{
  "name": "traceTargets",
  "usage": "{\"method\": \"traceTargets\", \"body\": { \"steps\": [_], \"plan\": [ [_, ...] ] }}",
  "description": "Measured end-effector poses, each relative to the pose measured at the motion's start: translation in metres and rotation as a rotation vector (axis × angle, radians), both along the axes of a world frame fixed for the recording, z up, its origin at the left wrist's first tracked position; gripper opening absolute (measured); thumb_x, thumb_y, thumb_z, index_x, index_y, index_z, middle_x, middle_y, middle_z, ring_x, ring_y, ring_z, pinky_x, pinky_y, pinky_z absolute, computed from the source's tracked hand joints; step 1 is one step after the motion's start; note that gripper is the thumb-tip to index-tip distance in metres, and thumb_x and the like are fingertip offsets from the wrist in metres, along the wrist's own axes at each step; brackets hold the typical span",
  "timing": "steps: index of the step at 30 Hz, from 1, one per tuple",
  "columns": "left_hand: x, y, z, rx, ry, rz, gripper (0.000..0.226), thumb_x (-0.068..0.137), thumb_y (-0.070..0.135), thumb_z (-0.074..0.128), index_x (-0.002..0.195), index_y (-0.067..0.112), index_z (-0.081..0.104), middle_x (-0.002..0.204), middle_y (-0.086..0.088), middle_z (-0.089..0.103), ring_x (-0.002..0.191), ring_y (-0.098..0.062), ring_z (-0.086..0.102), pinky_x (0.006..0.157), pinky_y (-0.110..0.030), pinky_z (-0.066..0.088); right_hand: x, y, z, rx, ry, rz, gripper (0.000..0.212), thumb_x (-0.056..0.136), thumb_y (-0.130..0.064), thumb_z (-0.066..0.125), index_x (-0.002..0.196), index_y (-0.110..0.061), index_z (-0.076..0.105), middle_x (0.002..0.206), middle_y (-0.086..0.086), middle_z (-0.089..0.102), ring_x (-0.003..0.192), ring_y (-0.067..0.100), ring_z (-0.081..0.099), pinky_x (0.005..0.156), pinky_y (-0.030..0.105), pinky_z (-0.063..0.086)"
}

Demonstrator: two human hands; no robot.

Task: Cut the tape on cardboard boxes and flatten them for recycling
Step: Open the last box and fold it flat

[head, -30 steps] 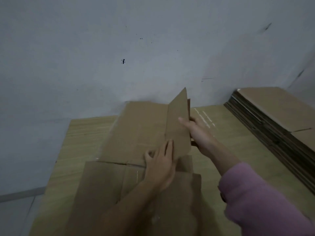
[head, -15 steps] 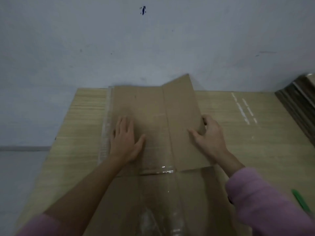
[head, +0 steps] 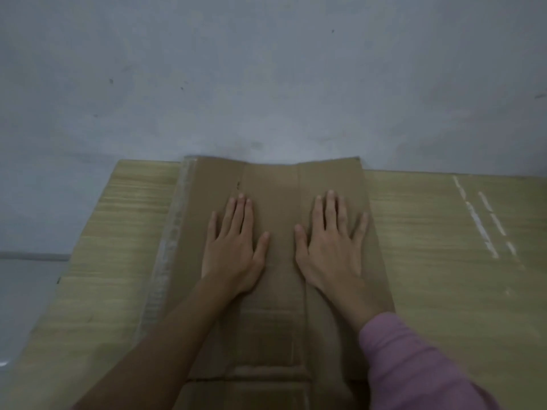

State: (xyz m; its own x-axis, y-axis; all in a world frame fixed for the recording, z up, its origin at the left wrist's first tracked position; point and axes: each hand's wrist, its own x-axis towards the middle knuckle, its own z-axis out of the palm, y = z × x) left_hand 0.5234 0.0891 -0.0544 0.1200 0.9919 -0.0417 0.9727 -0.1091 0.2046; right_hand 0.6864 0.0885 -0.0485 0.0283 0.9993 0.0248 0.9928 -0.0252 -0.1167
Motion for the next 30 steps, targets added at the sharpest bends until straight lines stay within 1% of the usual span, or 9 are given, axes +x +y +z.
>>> {"method": "traceTargets", "body": {
  "steps": [4,9,11,13,16,19,23,25,30],
  "plan": [
    [-0.002,0.004,0.001,-0.025,0.02,-0.006,0.086,0.074,0.059,-0.017,0.149,0.018,-0.015,0.154,0.005,-0.023,0.138,-0.004,-0.025,0.113,-0.032,-0.017,0.002,0.005,-0.004,-0.105,0.047,-0.026,0.083,0.079,-0.059,-0.006,0.151,-0.018,-0.003,0.159,0.0,-0.012,0.145,0.016,-0.013,0.112,0.051,-0.013],
    [-0.008,0.002,0.011,-0.116,-0.028,-0.039,0.099,0.064,0.067,-0.013,0.15,0.019,-0.008,0.157,0.005,-0.015,0.141,-0.005,-0.018,0.114,-0.03,-0.011,0.02,-0.004,0.01,-0.185,0.194,0.071,0.071,0.096,-0.051,0.03,0.152,-0.015,0.004,0.159,0.001,-0.006,0.145,0.012,-0.009,0.115,0.043,-0.013],
    [-0.012,-0.015,0.017,-0.128,-0.025,-0.063,0.101,0.063,0.068,-0.013,0.151,0.019,-0.006,0.158,0.004,-0.013,0.142,-0.005,-0.016,0.113,-0.028,-0.011,0.026,-0.028,0.013,-0.095,0.217,0.118,0.071,0.092,-0.05,0.028,0.148,-0.007,0.023,0.157,0.009,0.017,0.146,0.017,0.011,0.116,0.042,-0.005],
    [-0.014,-0.043,0.021,-0.112,-0.021,-0.068,0.101,0.063,0.066,-0.014,0.151,0.019,-0.003,0.158,0.004,-0.012,0.138,-0.001,-0.019,0.113,-0.027,-0.011,0.029,-0.06,0.01,0.006,0.145,0.104,0.066,0.087,-0.046,0.03,0.13,-0.002,0.053,0.138,0.019,0.049,0.131,0.03,0.045,0.11,0.055,0.021],
    [-0.016,-0.096,0.023,-0.088,-0.025,-0.098,0.098,0.066,0.065,-0.012,0.151,0.019,-0.001,0.158,0.004,-0.01,0.132,0.001,-0.023,0.111,-0.025,-0.01,0.03,-0.113,0.008,0.041,0.099,0.03,0.055,0.084,-0.04,0.035,0.112,-0.004,0.065,0.122,0.023,0.06,0.113,0.038,0.058,0.094,0.062,0.039],
    [-0.015,-0.141,0.019,-0.028,-0.059,-0.119,0.092,0.072,0.063,-0.005,0.151,0.016,0.007,0.158,0.003,-0.003,0.135,-0.002,-0.018,0.112,-0.027,-0.009,0.015,-0.156,0.007,0.058,0.075,0.012,0.063,0.084,-0.043,0.028,0.124,-0.004,0.058,0.133,0.022,0.052,0.125,0.035,0.049,0.101,0.06,0.033],
    [-0.007,-0.171,0.003,0.044,-0.046,-0.133,0.082,0.082,0.057,0.0,0.15,0.012,0.012,0.158,0.0,0.005,0.139,-0.005,-0.011,0.114,-0.034,-0.007,-0.017,-0.186,0.001,-0.074,0.1,0.03,0.082,0.081,-0.054,0.0,0.151,-0.012,0.014,0.159,0.009,0.006,0.146,0.023,0.004,0.113,0.05,-0.005],
    [-0.008,-0.172,-0.003,0.041,-0.027,-0.131,0.083,0.081,0.056,-0.002,0.151,0.012,0.011,0.158,0.0,0.004,0.141,-0.006,-0.008,0.115,-0.037,-0.005,-0.021,-0.189,-0.004,-0.084,0.025,0.002,0.082,0.08,-0.053,-0.006,0.152,-0.014,0.004,0.159,0.007,-0.003,0.146,0.02,-0.004,0.113,0.05,-0.008],
    [-0.014,-0.159,0.003,-0.074,-0.003,-0.189,0.066,0.096,0.052,0.01,0.151,0.017,0.0,0.159,0.002,-0.007,0.145,-0.009,-0.008,0.115,-0.034,-0.006,-0.011,-0.182,0.002,-0.158,0.059,0.03,0.065,0.098,-0.051,0.018,0.152,-0.019,0.0,0.159,0.001,-0.008,0.146,0.015,-0.008,0.115,0.045,-0.008]
  ]
}}
